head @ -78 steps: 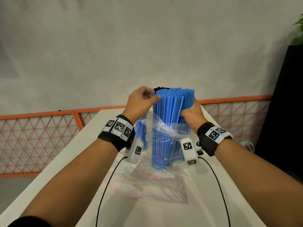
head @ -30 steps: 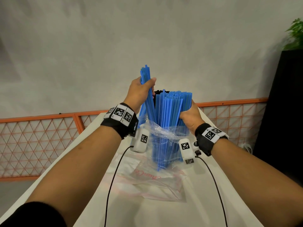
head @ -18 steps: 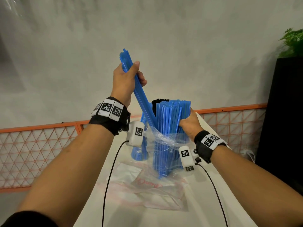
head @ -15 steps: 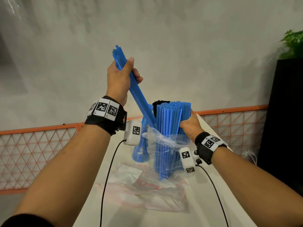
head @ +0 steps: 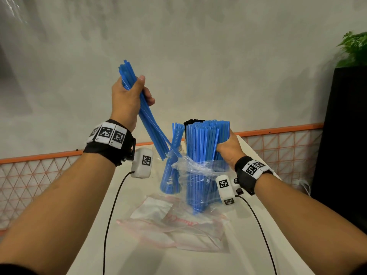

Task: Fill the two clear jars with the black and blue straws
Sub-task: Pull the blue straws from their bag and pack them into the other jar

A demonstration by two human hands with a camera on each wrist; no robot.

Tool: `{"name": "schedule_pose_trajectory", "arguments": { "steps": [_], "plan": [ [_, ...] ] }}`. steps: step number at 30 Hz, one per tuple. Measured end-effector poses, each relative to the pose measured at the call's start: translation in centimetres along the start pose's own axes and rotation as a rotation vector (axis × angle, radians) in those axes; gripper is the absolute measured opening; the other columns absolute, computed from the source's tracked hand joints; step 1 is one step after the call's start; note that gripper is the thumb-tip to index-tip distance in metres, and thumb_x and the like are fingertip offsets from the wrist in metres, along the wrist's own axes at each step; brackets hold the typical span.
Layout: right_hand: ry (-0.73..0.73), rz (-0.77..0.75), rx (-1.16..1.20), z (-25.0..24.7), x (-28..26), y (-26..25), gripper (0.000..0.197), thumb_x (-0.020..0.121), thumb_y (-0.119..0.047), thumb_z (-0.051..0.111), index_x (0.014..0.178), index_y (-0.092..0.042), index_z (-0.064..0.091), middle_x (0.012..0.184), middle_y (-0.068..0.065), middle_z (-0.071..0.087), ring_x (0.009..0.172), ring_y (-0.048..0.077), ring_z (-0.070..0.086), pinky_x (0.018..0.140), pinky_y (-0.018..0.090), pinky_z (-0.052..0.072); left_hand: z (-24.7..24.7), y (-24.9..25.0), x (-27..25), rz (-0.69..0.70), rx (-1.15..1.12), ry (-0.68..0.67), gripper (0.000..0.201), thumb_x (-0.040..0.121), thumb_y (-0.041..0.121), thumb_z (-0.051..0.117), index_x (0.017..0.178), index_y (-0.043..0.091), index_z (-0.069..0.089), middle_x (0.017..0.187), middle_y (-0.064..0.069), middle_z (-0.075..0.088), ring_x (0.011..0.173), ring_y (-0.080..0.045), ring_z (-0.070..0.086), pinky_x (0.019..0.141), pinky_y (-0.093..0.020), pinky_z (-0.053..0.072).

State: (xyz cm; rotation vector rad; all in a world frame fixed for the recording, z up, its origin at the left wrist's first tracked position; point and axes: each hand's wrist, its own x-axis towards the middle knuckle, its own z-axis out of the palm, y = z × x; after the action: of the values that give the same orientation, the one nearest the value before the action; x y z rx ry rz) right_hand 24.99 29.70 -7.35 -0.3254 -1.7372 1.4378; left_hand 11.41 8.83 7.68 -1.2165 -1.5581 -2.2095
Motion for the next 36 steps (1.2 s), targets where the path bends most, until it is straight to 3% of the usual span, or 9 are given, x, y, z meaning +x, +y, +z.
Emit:
{"name": "schedule_pose_trajectory", "arguments": {
  "steps": [6,12,15,20,27,31,34,36],
  "plan": [
    [-0.007,-0.005,-0.001,0.0,0.2,0.1,0.047,0.077,0.002,0.075,0.118,-0.01,0.056,0.11,0.011,0.069,0.102,0.022,0.067,0.083,0.039,0.058,-2.1,1.2,1.8,0.035,-0.121,0.103,0.016,0.096,0.023,0.059,0.093,0.012,0.048,0.058,-0.004,0.053,0.05,-0.024,0.053,0.062,-0.039,0.055],
    [-0.009,-0.002,0.003,0.0,0.3,0.2,0.047,0.077,0.002,0.075,0.118,-0.011,0.056,0.108,0.011,0.069,0.1,0.022,0.068,0.082,0.039,0.059,-2.5,-0.1,1.4,0.005,0.064,-0.016,0.016,0.098,0.024,0.058,0.094,0.012,0.05,0.059,-0.001,0.056,0.049,-0.023,0.057,0.058,-0.037,0.056],
    [-0.005,0.004,0.001,0.0,0.3,0.3,0.047,0.077,0.004,0.074,0.118,-0.011,0.056,0.109,0.01,0.069,0.1,0.021,0.068,0.083,0.04,0.059,-2.4,-2.7,-0.5,-0.045,0.158,-0.108,0.014,0.099,0.023,0.058,0.091,0.015,0.051,0.06,-0.001,0.059,0.051,-0.022,0.059,0.059,-0.036,0.058],
    [0.005,-0.01,0.003,0.1,0.2,0.3,0.046,0.076,0.003,0.076,0.116,-0.01,0.057,0.109,0.009,0.069,0.1,0.021,0.068,0.083,0.037,0.059,-2.2,-8.0,-4.8,-0.149,0.228,-0.244,0.014,0.095,0.018,0.065,0.089,0.009,0.056,0.064,-0.006,0.062,0.057,-0.021,0.062,0.061,-0.03,0.057],
    [0.019,-0.009,0.002,0.0,0.3,0.4,0.047,0.077,0.002,0.075,0.118,-0.012,0.057,0.108,0.006,0.069,0.098,0.015,0.068,0.078,0.028,0.059,-2.5,-12.8,-9.0,-0.339,0.095,-0.202,0.011,0.093,0.013,0.067,0.083,0.011,0.063,0.061,-0.006,0.064,0.063,-0.021,0.066,0.068,-0.03,0.056],
    [0.011,-0.019,0.011,0.1,0.2,0.3,0.045,0.077,0.003,0.075,0.114,-0.017,0.058,0.108,0.004,0.069,0.096,0.012,0.068,0.077,0.027,0.059,-2.5,-12.8,-9.3,-0.363,0.06,-0.202,0.011,0.095,0.014,0.065,0.085,0.01,0.061,0.063,-0.006,0.066,0.066,-0.023,0.067,0.071,-0.035,0.059],
    [0.009,-0.025,0.012,0.1,0.2,0.3,0.044,0.077,0.003,0.075,0.11,-0.02,0.058,0.107,0.004,0.069,0.096,0.012,0.067,0.078,0.028,0.059,-2.7,-12.5,-8.7,-0.324,0.048,-0.185,0.01,0.094,0.013,0.065,0.085,0.011,0.061,0.064,-0.004,0.066,0.062,-0.021,0.065,0.065,-0.03,0.058],
    [0.013,-0.011,0.015,0.2,0.2,0.4,0.044,0.077,0.004,0.074,0.111,-0.018,0.057,0.109,0.006,0.069,0.098,0.016,0.067,0.08,0.032,0.059,-3.0,-12.6,-8.6,-0.313,0.062,-0.19,0.008,0.093,0.009,0.066,0.087,0.007,0.061,0.064,-0.004,0.065,0.063,-0.02,0.064,0.068,-0.031,0.059]
  ]
}}
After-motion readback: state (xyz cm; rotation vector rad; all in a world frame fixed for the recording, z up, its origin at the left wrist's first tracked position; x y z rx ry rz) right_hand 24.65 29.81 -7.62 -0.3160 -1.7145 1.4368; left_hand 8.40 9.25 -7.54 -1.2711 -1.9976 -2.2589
